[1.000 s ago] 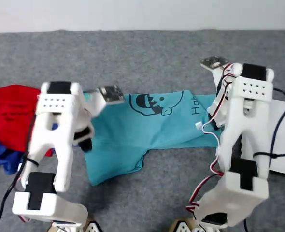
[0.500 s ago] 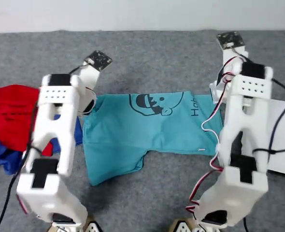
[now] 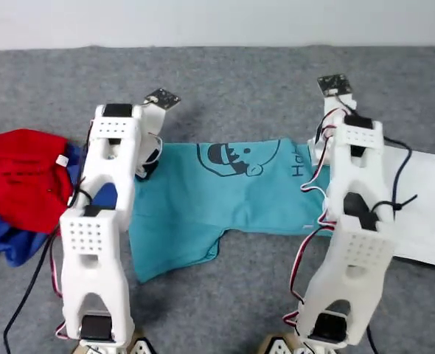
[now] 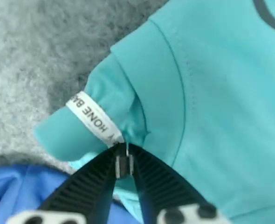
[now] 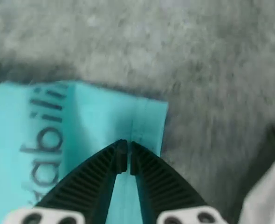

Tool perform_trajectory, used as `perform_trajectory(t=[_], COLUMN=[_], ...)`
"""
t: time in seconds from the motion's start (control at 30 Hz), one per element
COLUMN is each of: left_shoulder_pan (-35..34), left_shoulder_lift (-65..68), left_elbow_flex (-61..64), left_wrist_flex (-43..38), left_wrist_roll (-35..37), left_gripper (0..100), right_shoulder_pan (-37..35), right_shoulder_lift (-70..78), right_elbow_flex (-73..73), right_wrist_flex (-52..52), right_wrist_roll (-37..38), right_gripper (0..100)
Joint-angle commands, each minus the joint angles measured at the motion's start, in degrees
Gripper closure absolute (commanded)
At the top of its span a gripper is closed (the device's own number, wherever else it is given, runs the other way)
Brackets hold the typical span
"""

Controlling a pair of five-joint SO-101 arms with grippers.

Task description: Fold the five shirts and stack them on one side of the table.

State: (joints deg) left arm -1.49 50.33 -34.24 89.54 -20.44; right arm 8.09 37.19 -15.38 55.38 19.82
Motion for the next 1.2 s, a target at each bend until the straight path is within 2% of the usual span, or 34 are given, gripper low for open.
perform_trajectory(t=[0.0, 0.1, 0.23, 0.53, 0.73, 0.87, 1.17], left_shoulder_pan=[-0.2, -0.2, -0.8, -0.3, -1.7, -2.4, -2.0], left_shoulder_lift=[6.6, 11.1, 13.1, 7.6, 4.3, 4.0, 3.8], left_elbow_flex=[-11.2, -18.9, -22.0, -21.6, -21.6, -21.8, -22.0], left_wrist_flex=[6.2, 10.1, 11.1, 11.1, 11.1, 11.0, 11.0], left_wrist_roll=[0.2, 0.2, 1.8, 2.1, 4.2, 5.0, 4.9], left_gripper=[99, 99, 99, 99, 99, 99, 99], right_shoulder_pan=[1.0, 2.6, 4.3, 0.9, -4.1, -5.4, -5.1], right_shoulder_lift=[1.7, 3.3, 3.5, 3.4, 4.1, 9.3, 22.5], right_elbow_flex=[-3.2, -3.8, -9.6, -31.2, -36.2, -35.8, -38.6], right_wrist_flex=[-8.2, -12.1, -8.5, 18.8, 31.3, 28.4, 6.9], right_wrist_roll=[6.1, 7.6, 7.5, 7.4, 7.3, 7.3, 7.6], right_gripper=[97.7, 97.7, 97.6, 97.5, 97.4, 97.4, 97.7])
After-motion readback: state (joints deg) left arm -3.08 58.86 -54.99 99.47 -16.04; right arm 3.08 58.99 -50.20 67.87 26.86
